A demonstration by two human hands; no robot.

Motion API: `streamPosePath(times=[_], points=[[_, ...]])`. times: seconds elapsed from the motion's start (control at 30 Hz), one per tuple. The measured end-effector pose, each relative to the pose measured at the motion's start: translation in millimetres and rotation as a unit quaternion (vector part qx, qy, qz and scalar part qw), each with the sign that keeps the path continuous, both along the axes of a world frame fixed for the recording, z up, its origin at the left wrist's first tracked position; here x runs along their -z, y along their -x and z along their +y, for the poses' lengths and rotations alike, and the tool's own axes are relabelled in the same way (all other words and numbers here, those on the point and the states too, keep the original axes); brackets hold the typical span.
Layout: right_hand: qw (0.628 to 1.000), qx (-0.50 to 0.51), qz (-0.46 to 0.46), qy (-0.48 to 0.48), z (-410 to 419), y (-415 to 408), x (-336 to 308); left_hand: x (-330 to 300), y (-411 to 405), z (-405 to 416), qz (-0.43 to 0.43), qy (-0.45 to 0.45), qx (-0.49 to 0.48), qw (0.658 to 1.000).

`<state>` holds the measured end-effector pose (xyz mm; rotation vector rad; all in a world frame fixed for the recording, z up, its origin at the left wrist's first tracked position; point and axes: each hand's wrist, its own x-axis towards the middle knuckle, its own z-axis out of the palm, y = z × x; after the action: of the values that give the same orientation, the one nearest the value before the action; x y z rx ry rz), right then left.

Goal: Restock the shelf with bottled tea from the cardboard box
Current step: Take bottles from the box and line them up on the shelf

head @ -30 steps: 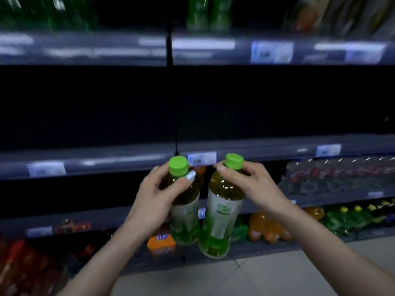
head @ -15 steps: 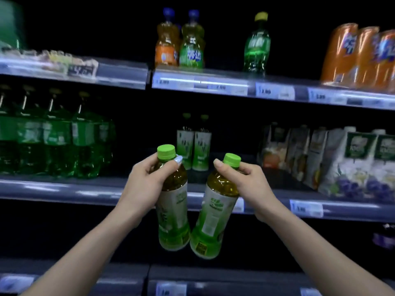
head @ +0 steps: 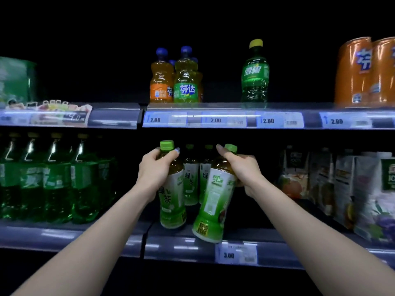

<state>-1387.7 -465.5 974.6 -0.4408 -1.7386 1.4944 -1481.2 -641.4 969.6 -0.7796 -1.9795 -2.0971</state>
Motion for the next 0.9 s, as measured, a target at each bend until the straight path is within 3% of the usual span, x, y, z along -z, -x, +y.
streamPosePath(times=[0.07, 0.17, 0.33, 0.4, 0.5, 0.57, 0.63, 0.77, 0.83, 0.9], points=[[1.0, 0.021, 0.005, -0.002, 5.3, 14.2, -5.0, -1.2, 12.6, 9.4, -0.015, 0.002, -0.011, 1.0], [0.995, 0.058, -0.035, -0.077, 8.0, 28.9, -7.5, 6.9, 25.1, 20.7, -0.042, -0.001, -0.014, 0.999], [0.982, 0.096, -0.109, -0.119, 14.4, 53.0, 7.2, 13.5, 42.1, 30.4, -0.049, 0.008, 0.046, 0.998], [0.989, 0.034, -0.105, -0.095, 14.6, 58.2, 8.7, 13.7, 45.6, 28.3, -0.059, 0.059, 0.102, 0.991], [0.981, -0.17, -0.093, 0.008, 15.3, 48.6, 19.4, 23.0, 53.9, 20.7, -0.083, 0.113, 0.163, 0.977], [0.965, -0.243, -0.102, -0.008, 24.7, 35.6, 30.5, 29.5, 58.7, 16.6, -0.085, 0.113, 0.17, 0.975], [0.97, -0.214, -0.094, -0.071, 31.9, 29.5, 36.6, 34.8, 62.8, 16.6, -0.071, 0.109, 0.164, 0.978], [0.979, -0.002, -0.087, -0.183, 23.9, 48.0, 42.7, 38.9, 60.1, 21.5, -0.059, 0.085, 0.15, 0.983], [0.974, -0.002, -0.114, -0.197, 20.1, 52.0, 50.5, 40.6, 58.0, 22.9, -0.054, 0.081, 0.147, 0.984], [0.978, -0.077, -0.112, -0.157, 26.4, 49.2, 58.9, 40.7, 56.5, 22.1, -0.049, 0.087, 0.142, 0.985]])
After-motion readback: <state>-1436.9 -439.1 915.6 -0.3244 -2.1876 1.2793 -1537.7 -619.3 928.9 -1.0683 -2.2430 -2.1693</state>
